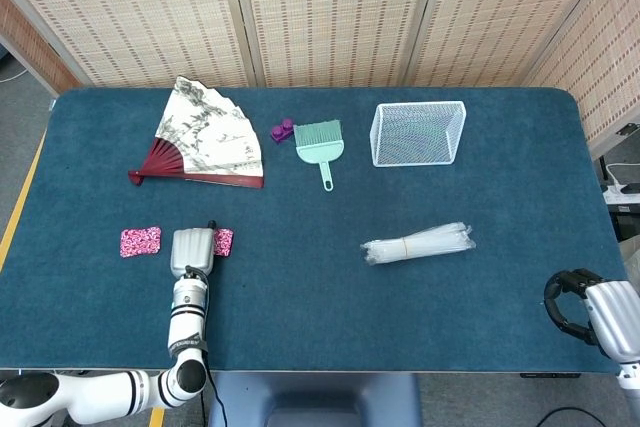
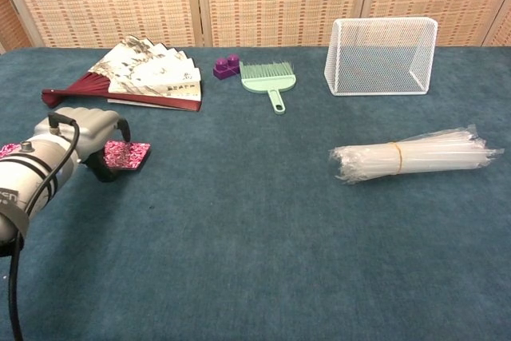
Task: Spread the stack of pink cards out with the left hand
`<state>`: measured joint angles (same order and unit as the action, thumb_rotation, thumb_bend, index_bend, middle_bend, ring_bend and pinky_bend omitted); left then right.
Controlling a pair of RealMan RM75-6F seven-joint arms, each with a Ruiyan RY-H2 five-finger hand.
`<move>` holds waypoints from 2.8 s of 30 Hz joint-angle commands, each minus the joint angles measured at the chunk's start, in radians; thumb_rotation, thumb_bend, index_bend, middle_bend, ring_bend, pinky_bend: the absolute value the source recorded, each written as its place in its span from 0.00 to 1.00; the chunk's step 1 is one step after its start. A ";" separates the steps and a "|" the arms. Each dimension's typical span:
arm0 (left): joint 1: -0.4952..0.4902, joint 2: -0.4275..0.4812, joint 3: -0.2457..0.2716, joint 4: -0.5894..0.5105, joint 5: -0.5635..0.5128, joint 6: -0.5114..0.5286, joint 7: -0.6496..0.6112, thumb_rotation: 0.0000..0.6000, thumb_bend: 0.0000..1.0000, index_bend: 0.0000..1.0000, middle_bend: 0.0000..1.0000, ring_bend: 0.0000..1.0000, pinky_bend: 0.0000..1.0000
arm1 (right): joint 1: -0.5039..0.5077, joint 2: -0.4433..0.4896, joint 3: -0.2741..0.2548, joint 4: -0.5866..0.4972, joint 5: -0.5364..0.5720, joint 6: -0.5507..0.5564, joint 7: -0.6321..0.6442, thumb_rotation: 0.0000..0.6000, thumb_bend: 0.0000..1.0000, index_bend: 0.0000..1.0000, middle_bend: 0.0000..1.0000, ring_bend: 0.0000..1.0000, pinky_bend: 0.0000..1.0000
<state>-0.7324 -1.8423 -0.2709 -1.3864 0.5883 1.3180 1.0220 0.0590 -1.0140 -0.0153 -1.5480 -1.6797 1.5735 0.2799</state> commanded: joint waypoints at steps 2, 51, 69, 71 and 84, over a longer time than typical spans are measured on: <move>-0.005 0.003 -0.003 -0.005 -0.007 -0.001 0.011 1.00 0.33 0.26 1.00 1.00 1.00 | 0.000 0.000 0.001 0.000 0.001 0.000 0.002 1.00 0.46 0.64 0.58 0.52 0.80; 0.217 0.217 0.197 -0.257 0.194 0.201 -0.132 1.00 0.37 0.52 1.00 1.00 1.00 | 0.004 -0.005 0.000 -0.004 0.002 -0.010 -0.017 1.00 0.46 0.64 0.58 0.52 0.80; 0.286 0.170 0.210 -0.142 0.211 0.149 -0.153 1.00 0.35 0.37 1.00 1.00 1.00 | 0.004 -0.003 0.001 -0.008 0.008 -0.014 -0.021 1.00 0.46 0.64 0.58 0.52 0.80; 0.289 0.167 0.208 -0.136 0.210 0.145 -0.145 1.00 0.36 0.33 1.00 1.00 1.00 | 0.002 -0.003 0.001 -0.007 0.008 -0.010 -0.016 1.00 0.46 0.64 0.58 0.52 0.80; 0.309 0.196 0.204 -0.191 0.246 0.147 -0.125 1.00 0.34 0.26 1.00 1.00 1.00 | 0.003 -0.004 0.000 -0.007 0.008 -0.014 -0.021 1.00 0.46 0.64 0.58 0.52 0.80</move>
<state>-0.4245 -1.6466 -0.0665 -1.5769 0.8355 1.4657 0.8958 0.0618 -1.0176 -0.0148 -1.5555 -1.6713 1.5592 0.2593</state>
